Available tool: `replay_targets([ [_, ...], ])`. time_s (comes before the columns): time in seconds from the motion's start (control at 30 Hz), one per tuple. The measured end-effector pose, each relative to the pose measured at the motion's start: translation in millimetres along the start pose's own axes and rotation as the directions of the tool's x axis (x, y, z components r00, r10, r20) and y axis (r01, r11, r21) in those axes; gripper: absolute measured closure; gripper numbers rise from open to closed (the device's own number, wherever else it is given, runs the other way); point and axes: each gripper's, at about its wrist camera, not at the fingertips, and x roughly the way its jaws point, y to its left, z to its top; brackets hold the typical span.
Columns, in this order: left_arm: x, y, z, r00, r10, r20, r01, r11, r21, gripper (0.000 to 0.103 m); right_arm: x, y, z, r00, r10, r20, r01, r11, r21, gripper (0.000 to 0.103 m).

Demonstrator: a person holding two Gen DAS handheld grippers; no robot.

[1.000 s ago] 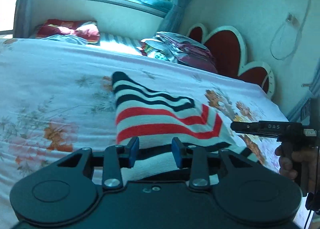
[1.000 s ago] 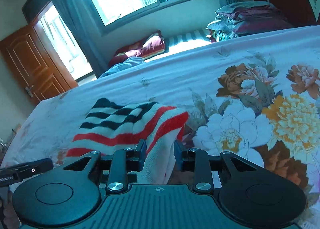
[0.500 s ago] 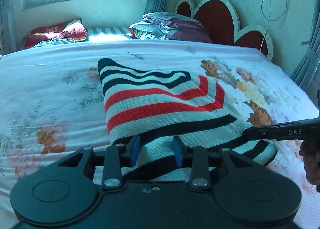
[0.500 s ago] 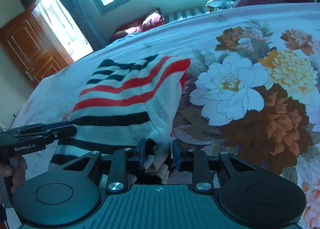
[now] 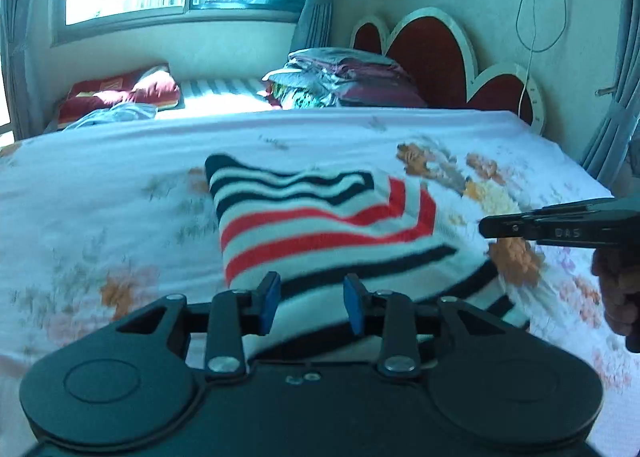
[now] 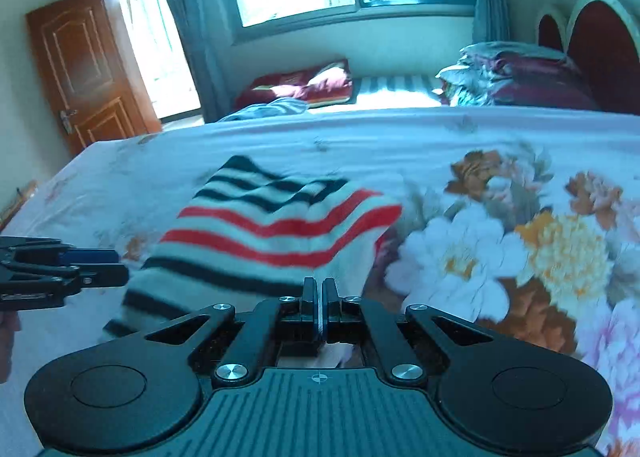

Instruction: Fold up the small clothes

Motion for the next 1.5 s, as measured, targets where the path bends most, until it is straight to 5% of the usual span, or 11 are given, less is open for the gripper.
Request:
replay_targets([
  [0.43,93.4,1.8,19.1,0.993,0.021,-0.116,-0.014,0.998,0.060,0.067,93.9,-35.9,39.6,0.998,-0.005,-0.058,0.005,1.000,-0.006,0.102],
  [0.47,89.9,3.8,19.7,0.994,0.012,-0.107,-0.007,0.999,0.047,0.068,82.6,-47.1,40.3,1.000,-0.026,-0.011,0.027,0.998,0.062,0.092],
  [0.5,87.5,5.0,19.1,0.995,0.007,-0.098,-0.003,0.999,0.040,0.069,72.2,-59.8,40.6,0.999,-0.051,0.005,0.050,0.988,0.146,0.052],
  [0.57,84.0,6.8,19.9,0.997,0.000,-0.073,0.002,1.000,0.027,0.069,68.0,-77.9,39.9,1.000,0.008,0.014,-0.011,0.974,0.227,0.040],
  [0.73,88.5,5.7,26.8,0.999,0.014,-0.041,-0.014,1.000,0.009,0.069,91.1,-83.7,38.1,0.991,0.105,-0.078,-0.078,0.955,0.287,0.050],
  [0.87,94.5,2.9,21.8,0.996,0.053,-0.067,-0.050,0.998,0.035,0.067,98.0,-68.4,38.0,0.991,0.106,-0.086,-0.084,0.970,0.228,0.095],
  [1.0,79.7,2.2,12.3,0.998,0.058,0.006,-0.058,0.998,0.024,0.068,69.1,-44.9,46.8,0.972,0.197,0.129,-0.204,0.978,0.045,0.095],
  [1.1,93.0,3.7,9.7,0.994,0.101,-0.052,-0.100,0.995,0.027,0.066,116.5,-56.3,39.1,0.996,0.057,-0.068,-0.052,0.995,0.080,0.095],
  [1.23,98.3,-0.8,20.4,0.988,0.122,-0.095,-0.117,0.992,0.054,0.066,118.9,-82.4,35.5,0.988,0.131,-0.085,-0.107,0.965,0.241,0.094],
  [1.3,88.4,1.3,27.0,0.993,0.097,-0.066,-0.094,0.995,0.044,0.068,101.9,-78.8,43.9,0.997,0.062,-0.048,-0.050,0.977,0.209,0.072],
  [1.5,101.0,-14.9,42.7,0.999,0.023,-0.043,-0.019,0.996,0.088,0.063,80.2,-35.0,61.4,0.996,0.091,-0.014,-0.090,0.995,0.040,0.072],
])
